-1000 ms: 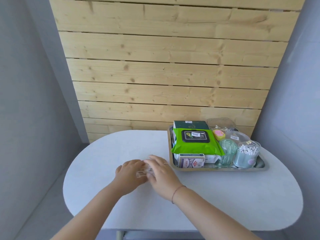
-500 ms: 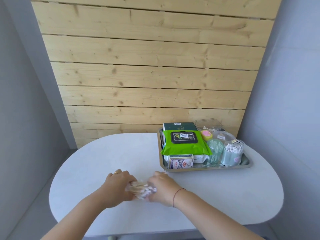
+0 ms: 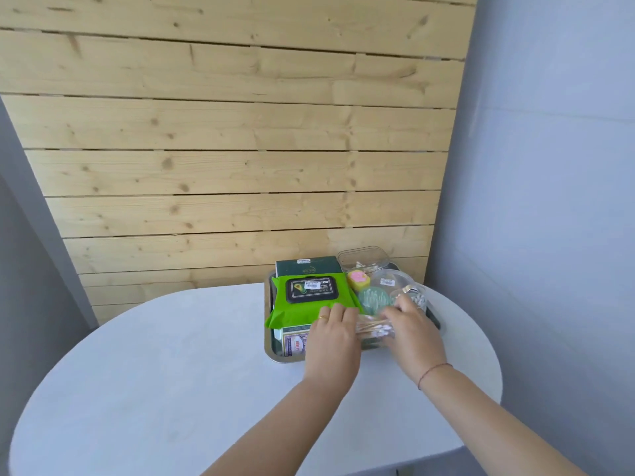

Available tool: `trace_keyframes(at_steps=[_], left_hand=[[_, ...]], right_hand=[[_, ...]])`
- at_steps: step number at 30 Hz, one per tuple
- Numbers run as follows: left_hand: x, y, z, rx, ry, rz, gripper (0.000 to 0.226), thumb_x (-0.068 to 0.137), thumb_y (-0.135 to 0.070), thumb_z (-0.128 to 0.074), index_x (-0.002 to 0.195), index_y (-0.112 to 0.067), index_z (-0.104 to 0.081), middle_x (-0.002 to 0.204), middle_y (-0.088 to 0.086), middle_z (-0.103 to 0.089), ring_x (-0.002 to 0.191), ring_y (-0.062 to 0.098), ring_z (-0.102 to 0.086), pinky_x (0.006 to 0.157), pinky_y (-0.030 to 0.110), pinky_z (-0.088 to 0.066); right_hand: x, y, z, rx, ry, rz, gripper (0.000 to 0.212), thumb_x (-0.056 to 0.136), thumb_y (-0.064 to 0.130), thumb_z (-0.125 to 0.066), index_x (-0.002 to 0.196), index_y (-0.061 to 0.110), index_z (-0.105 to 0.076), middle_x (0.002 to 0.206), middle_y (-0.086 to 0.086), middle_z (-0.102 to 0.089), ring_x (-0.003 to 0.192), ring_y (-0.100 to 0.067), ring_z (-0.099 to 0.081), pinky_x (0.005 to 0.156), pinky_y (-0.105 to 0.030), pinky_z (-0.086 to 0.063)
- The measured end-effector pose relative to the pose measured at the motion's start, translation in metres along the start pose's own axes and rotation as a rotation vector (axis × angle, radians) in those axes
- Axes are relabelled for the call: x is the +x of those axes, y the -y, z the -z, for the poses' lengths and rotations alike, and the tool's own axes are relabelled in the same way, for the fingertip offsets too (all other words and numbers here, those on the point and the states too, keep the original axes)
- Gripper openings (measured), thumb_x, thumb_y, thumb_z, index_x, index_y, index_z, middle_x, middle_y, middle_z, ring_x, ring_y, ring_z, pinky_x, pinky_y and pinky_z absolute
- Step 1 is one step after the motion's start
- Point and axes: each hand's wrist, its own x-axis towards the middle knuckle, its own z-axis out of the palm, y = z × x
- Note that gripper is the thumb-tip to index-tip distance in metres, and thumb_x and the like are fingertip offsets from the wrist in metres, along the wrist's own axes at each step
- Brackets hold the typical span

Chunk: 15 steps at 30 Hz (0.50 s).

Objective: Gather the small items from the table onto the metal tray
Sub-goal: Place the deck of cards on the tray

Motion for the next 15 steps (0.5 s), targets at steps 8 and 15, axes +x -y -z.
trace_keyframes(at_steps=[8, 15], left_hand=[[-0.032, -0.002, -0.035, 0.077, 0.171, -0.058, 0.077, 0.048, -0.02, -0.074, 0.121, -0.016, -0.052, 0.115, 0.003, -0.068, 0.095, 0.022, -0.067, 0.072, 0.03, -0.059], [-0.025, 0.0, -0.043, 0.171, 0.238, -0.043, 0.07, 0.039, -0.03, -0.079, 0.107, -0.017, -0.072, 0.102, 0.001, -0.072, 0.085, 0.019, -0.07, 0.064, 0.029, -0.057]], right_hand=[[0.01, -0.019, -0.037, -0.085, 0.004, 0.098, 0.028, 0.048, 0.001, -0.079, 0.066, 0.017, -0.065, 0.075, -0.003, -0.058, 0.056, -0.023, -0.061, 0.045, -0.029, -0.046], [-0.002, -0.019, -0.03, -0.066, -0.018, 0.15, 0.032, 0.059, 0.009, -0.074, 0.088, 0.019, -0.063, 0.086, 0.0, -0.064, 0.081, -0.025, -0.065, 0.066, -0.037, -0.053]])
